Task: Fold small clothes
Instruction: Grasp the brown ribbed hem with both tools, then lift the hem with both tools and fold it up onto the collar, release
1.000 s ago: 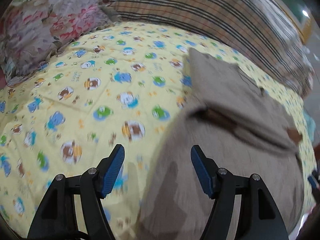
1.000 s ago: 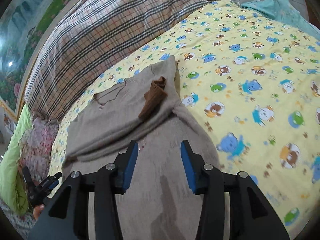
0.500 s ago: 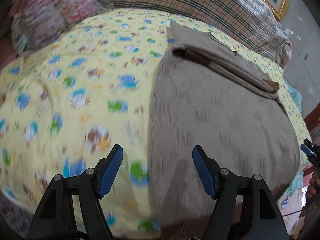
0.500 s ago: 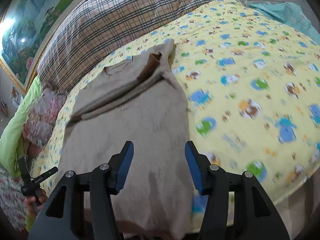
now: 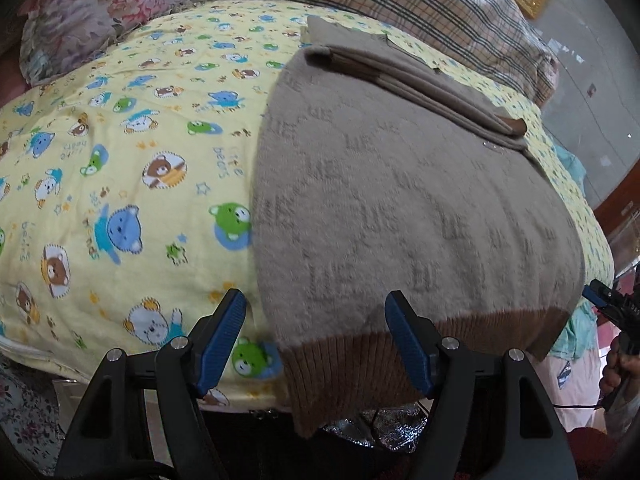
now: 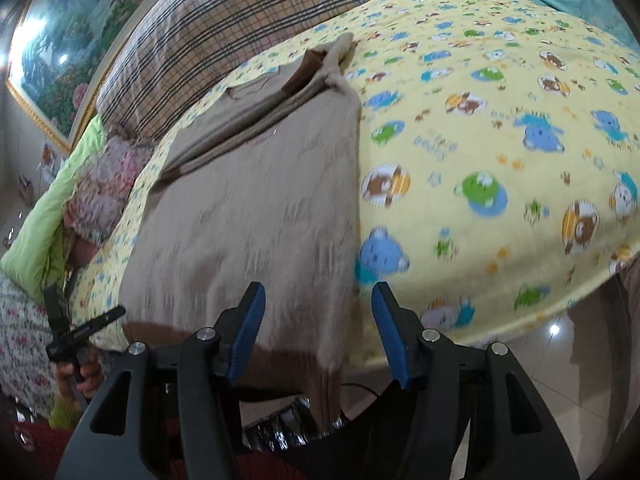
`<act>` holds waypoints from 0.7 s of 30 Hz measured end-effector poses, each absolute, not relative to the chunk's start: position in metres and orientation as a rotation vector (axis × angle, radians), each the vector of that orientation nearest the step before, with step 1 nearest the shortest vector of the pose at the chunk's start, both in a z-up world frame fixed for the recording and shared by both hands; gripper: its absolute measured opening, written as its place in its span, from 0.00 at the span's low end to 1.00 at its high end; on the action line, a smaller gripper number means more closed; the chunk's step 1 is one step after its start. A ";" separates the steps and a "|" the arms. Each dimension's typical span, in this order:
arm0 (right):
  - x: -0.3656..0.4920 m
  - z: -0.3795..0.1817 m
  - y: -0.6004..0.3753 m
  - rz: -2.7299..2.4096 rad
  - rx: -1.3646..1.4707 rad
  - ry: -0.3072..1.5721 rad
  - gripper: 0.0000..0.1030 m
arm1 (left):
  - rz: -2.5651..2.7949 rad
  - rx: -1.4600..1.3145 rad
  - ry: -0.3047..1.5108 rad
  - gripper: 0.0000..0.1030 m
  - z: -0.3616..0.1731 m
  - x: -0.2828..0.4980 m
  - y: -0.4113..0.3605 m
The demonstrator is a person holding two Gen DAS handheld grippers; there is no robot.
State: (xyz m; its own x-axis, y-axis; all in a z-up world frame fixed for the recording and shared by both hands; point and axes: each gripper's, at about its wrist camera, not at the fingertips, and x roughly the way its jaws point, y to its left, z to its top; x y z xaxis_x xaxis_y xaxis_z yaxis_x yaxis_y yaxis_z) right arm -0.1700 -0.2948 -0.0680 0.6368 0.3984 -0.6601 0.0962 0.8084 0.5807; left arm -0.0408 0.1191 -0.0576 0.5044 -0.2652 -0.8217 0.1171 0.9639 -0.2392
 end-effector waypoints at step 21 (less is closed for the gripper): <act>-0.169 -0.107 -0.253 0.310 0.593 0.974 0.57 | -0.264 -0.172 1.016 0.36 -0.067 -0.050 0.116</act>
State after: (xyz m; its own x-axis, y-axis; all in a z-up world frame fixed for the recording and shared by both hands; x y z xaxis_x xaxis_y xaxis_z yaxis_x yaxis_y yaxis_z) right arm -0.1693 -0.2533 -0.1071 0.5354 0.4993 -0.6812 0.0145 0.8010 0.5985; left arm -0.0499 0.1155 -0.0673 0.4988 -0.2962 -0.8145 0.1368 0.9549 -0.2635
